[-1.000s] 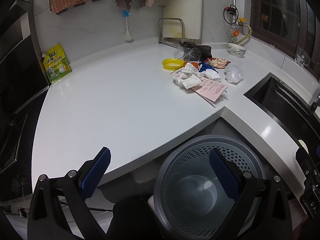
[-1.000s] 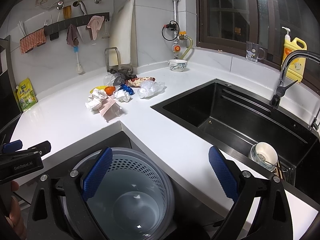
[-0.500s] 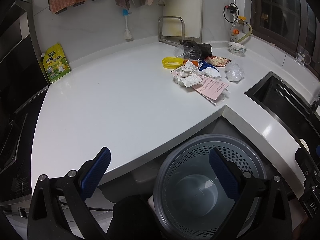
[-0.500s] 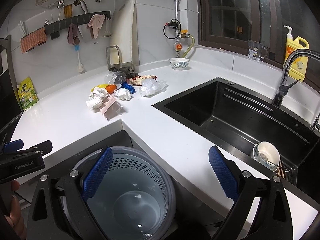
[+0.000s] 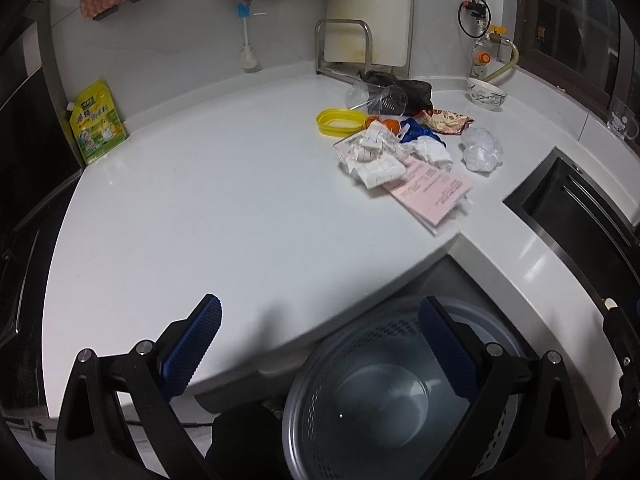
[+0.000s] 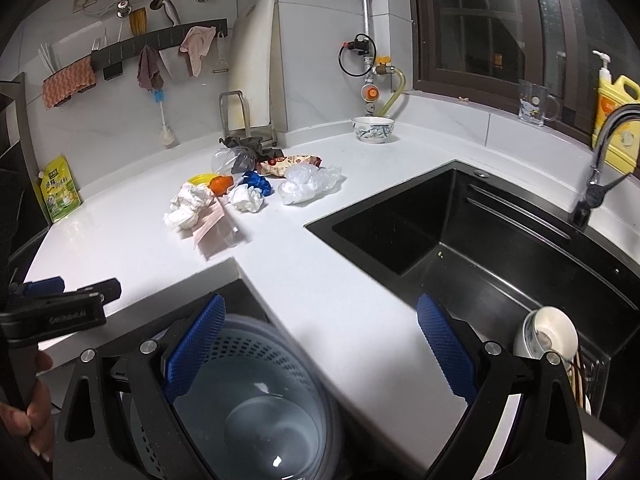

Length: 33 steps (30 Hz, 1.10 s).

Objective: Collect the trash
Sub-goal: 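Reach the right tool to the clear plastic bag and grasp it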

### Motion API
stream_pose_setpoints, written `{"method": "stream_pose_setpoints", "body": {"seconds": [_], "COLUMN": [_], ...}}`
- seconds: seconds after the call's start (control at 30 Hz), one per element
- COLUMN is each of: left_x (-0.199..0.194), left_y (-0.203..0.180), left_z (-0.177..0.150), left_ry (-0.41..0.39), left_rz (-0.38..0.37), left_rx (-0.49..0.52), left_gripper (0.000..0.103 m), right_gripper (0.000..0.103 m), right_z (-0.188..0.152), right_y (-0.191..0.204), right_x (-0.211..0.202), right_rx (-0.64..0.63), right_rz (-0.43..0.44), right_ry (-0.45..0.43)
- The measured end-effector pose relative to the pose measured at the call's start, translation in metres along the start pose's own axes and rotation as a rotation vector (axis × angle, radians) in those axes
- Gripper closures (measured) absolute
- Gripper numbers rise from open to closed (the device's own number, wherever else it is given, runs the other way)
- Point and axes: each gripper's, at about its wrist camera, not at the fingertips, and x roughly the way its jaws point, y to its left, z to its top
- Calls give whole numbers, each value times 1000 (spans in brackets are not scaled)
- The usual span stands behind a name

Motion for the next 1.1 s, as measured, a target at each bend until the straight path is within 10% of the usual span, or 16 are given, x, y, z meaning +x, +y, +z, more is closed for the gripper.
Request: {"method": "stream_pose_setpoints", "body": {"seconds": [1.1], "left_x": [89], "left_y": [-9], "left_z": [106], "left_ry": [-88], "left_rz": [-46], "left_rx": [-11], "left_gripper": [6], "right_gripper": [11], "right_z": [149], "right_y": [13], "right_x": [244], "right_rx": [-75], "right_rz": [-6], "right_ry": [196]}}
